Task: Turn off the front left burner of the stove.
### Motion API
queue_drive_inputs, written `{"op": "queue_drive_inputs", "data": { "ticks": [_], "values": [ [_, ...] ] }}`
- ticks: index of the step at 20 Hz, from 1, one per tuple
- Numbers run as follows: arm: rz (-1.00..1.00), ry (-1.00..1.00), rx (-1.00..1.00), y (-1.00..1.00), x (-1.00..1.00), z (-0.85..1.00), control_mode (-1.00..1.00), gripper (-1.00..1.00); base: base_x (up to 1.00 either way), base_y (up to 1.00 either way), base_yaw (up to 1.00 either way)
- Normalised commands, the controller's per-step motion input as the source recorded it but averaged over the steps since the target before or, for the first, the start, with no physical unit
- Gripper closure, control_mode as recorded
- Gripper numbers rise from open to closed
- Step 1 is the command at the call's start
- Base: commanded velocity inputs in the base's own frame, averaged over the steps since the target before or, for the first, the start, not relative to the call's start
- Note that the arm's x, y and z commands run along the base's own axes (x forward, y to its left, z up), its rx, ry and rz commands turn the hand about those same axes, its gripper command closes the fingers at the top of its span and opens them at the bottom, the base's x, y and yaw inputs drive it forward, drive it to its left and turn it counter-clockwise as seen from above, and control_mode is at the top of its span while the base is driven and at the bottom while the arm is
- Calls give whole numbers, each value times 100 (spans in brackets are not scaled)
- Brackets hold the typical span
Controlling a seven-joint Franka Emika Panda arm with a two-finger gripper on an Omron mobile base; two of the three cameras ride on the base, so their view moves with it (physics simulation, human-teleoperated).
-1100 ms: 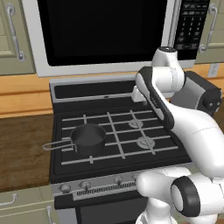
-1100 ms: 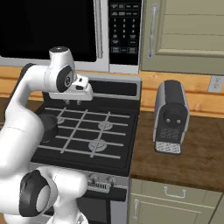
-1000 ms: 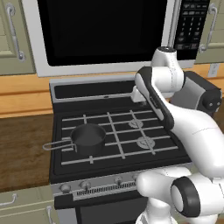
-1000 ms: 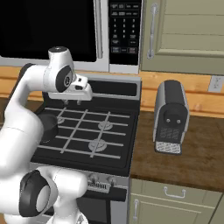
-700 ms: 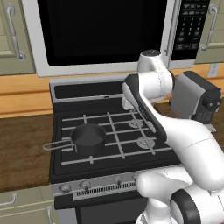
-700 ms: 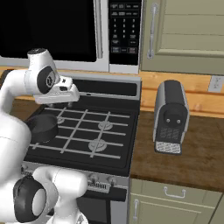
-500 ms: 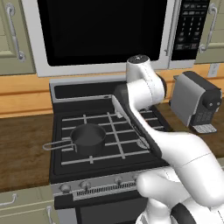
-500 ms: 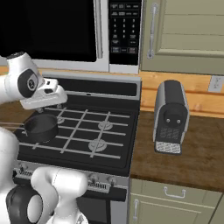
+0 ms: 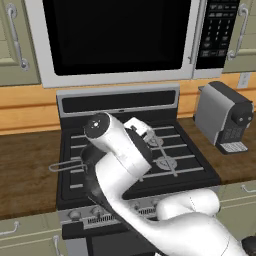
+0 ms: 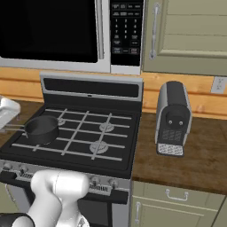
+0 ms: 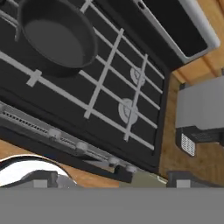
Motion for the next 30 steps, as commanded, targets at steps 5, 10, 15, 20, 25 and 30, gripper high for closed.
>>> {"op": "queue_drive_inputs", "data": {
  "ticks": [5, 10, 15, 20, 25, 30],
  "values": [
    [27, -2, -44, 100, -81, -28, -100, -100, 0, 0, 0],
    [28, 0, -37, 100, -62, -60, -100, -100, 0, 0, 0],
    [26, 0, -39, 96, -37, -93, -100, -100, 0, 0, 0],
    [12, 0, -30, 57, -5, -98, -100, -100, 0, 0, 0],
    [2, -7, -20, 9, 19, -61, -100, -100, 0, 0, 0],
    [0, -15, -9, 0, 35, -39, -100, -100, 0, 0, 0]
  ]
}}
